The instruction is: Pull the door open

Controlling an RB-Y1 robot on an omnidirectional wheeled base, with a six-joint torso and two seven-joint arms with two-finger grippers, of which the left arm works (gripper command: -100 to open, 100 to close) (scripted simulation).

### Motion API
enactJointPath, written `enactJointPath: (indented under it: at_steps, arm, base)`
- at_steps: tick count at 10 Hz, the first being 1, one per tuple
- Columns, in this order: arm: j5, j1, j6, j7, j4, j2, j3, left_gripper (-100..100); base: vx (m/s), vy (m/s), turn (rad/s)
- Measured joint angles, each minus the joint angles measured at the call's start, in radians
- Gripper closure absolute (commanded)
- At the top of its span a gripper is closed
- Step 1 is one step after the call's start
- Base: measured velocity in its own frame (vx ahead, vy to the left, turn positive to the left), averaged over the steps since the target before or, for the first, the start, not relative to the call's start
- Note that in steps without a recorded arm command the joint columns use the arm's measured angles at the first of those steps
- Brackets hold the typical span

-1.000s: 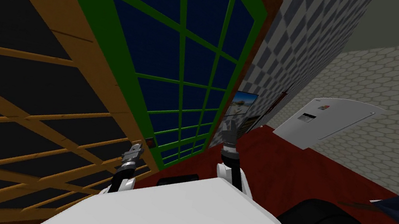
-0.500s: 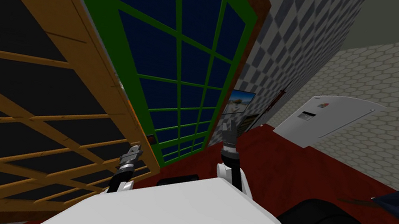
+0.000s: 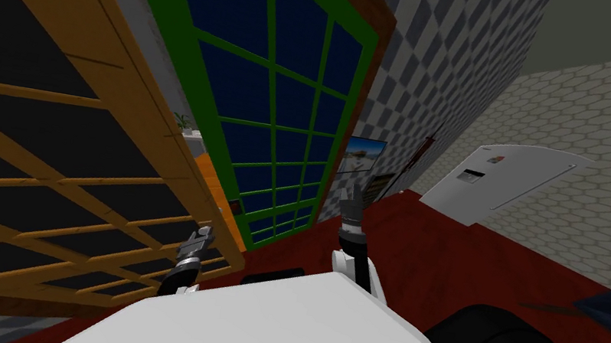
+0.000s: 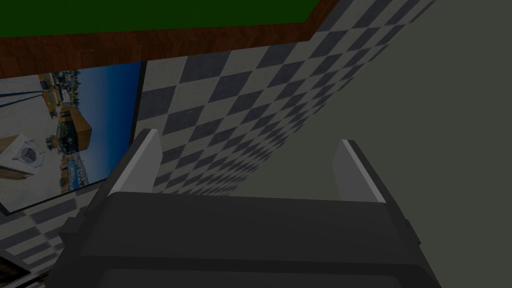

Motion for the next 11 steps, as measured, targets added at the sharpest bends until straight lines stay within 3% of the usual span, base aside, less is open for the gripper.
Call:
enactJointPath:
  at_steps: [1,3,4,5,6,8,9,10,11]
  arm:
    - [0.0,0.011,-0.001,0.004,-0.001,0.001,-0.001,100]
    - [0.011,-0.01,-0.031,0.008,0.06,0.016,0.009,100]
    - [0.015,-0.007,-0.031,0.018,0.059,0.02,0.01,100]
    - [0.015,-0.003,-0.023,0.024,0.053,0.021,0.01,100]
    - [0.014,0.017,0.006,0.032,0.007,0.01,0.006,100]
    - [0.017,0.015,-0.007,0.037,0.03,0.015,0.008,100]
    - [0.025,0.009,-0.021,0.051,0.057,0.031,0.011,100]
    - [0.028,0.025,-0.024,0.062,0.046,0.027,0.01,100]
    - [0.025,0.05,0.0,0.069,0.004,0.014,0.006,100]
  base:
    - [-0.023,0.001,0.014]
    - [-0.085,-0.003,0.022]
    - [-0.047,-0.017,0.013]
    - [-0.048,-0.009,-0.001]
    - [-0.022,0.002,-0.011]
    - [-0.053,0.0,0.021]
    - [-0.098,-0.012,0.008]
    - [-0.055,-0.012,0.009]
    - [-0.032,-0.011,0.019]
